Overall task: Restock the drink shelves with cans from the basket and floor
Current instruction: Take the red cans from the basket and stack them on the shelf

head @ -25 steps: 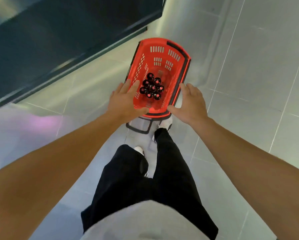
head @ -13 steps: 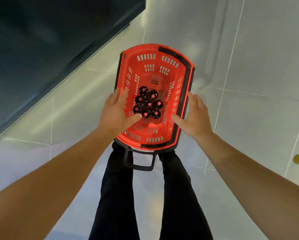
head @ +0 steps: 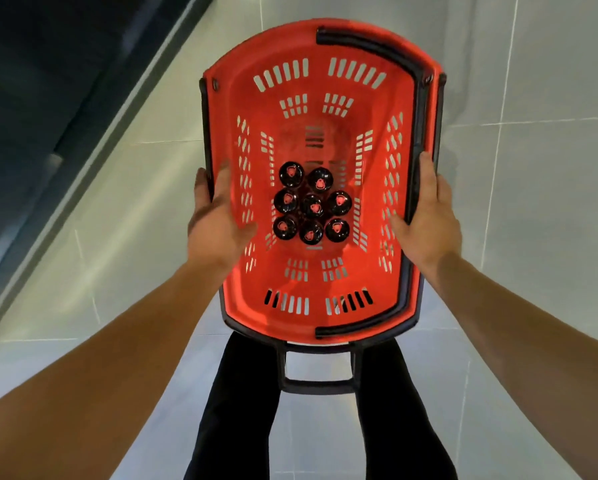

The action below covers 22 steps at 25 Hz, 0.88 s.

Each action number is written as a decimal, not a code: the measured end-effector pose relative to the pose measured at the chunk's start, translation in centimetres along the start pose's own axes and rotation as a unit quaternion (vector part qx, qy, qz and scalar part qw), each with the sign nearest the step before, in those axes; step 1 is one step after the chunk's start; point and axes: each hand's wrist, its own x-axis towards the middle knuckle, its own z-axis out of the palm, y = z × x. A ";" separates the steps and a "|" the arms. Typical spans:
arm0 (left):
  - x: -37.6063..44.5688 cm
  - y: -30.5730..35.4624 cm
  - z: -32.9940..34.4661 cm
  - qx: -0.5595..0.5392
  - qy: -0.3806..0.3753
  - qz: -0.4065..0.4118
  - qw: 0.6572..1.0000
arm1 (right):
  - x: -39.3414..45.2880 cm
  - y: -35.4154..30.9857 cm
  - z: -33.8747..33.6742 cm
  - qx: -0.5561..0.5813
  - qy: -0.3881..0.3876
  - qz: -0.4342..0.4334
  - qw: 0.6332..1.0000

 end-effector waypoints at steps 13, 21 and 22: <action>-1.2 2.4 -3.6 -0.063 -0.046 0.031 0.996 | -2.6 0.6 -2.8 0.092 0.029 0.018 0.995; -8.1 12.0 -12.0 0.032 -0.085 0.151 0.984 | -14.1 1.0 -12.8 0.130 0.094 0.116 0.980; -9.5 13.5 -12.9 0.049 -0.085 0.176 0.979 | -16.4 1.2 -13.9 0.139 0.110 0.137 0.975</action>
